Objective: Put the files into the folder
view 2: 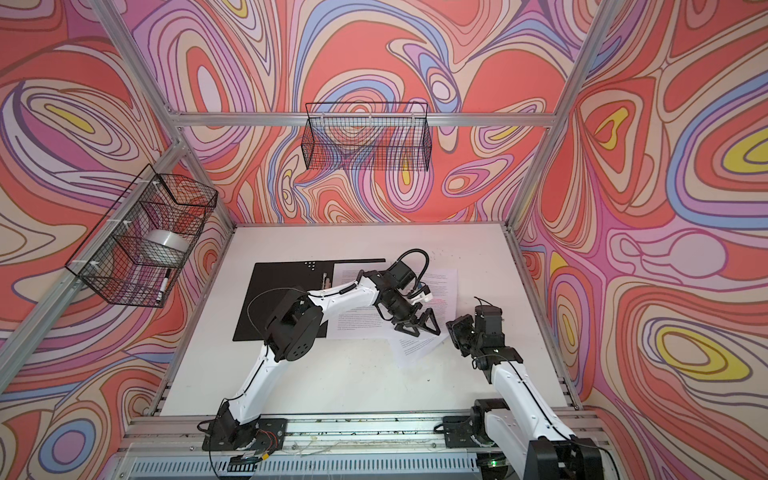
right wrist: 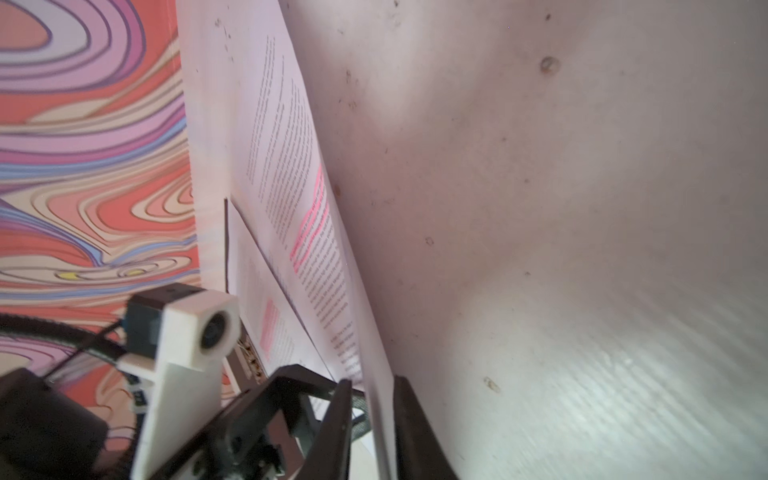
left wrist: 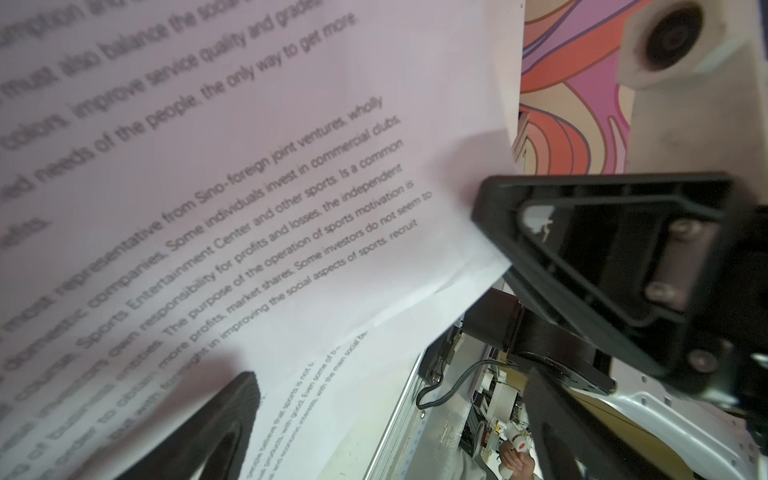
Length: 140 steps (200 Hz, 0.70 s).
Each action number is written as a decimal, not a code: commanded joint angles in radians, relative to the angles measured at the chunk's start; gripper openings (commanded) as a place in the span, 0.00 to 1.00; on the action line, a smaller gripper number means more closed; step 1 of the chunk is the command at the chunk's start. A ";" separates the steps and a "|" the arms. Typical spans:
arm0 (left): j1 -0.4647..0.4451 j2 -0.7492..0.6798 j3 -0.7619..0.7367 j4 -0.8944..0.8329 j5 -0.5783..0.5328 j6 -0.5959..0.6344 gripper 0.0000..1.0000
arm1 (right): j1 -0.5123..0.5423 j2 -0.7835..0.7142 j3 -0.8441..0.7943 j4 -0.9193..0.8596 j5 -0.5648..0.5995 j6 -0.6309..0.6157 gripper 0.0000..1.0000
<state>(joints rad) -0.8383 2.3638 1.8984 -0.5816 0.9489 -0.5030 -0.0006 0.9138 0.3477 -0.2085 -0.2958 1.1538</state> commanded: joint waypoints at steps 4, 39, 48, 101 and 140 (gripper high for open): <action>0.023 -0.053 0.044 -0.006 0.085 -0.009 1.00 | 0.000 -0.016 0.027 -0.054 0.025 -0.038 0.09; 0.074 -0.128 0.098 -0.070 0.142 0.033 1.00 | 0.001 -0.005 0.057 -0.094 0.027 -0.075 0.00; 0.093 -0.151 0.113 -0.101 0.145 0.059 1.00 | -0.001 0.006 0.068 -0.095 0.019 -0.085 0.00; 0.253 -0.281 0.198 -0.264 0.103 0.181 1.00 | 0.001 0.045 0.225 -0.189 -0.015 -0.198 0.00; 0.409 -0.380 0.145 -0.252 0.006 0.126 0.99 | 0.001 0.051 0.423 -0.342 -0.003 -0.310 0.00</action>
<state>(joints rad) -0.5072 2.0422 2.0846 -0.7891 1.0195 -0.3691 -0.0002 0.9607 0.6556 -0.4374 -0.3035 0.9504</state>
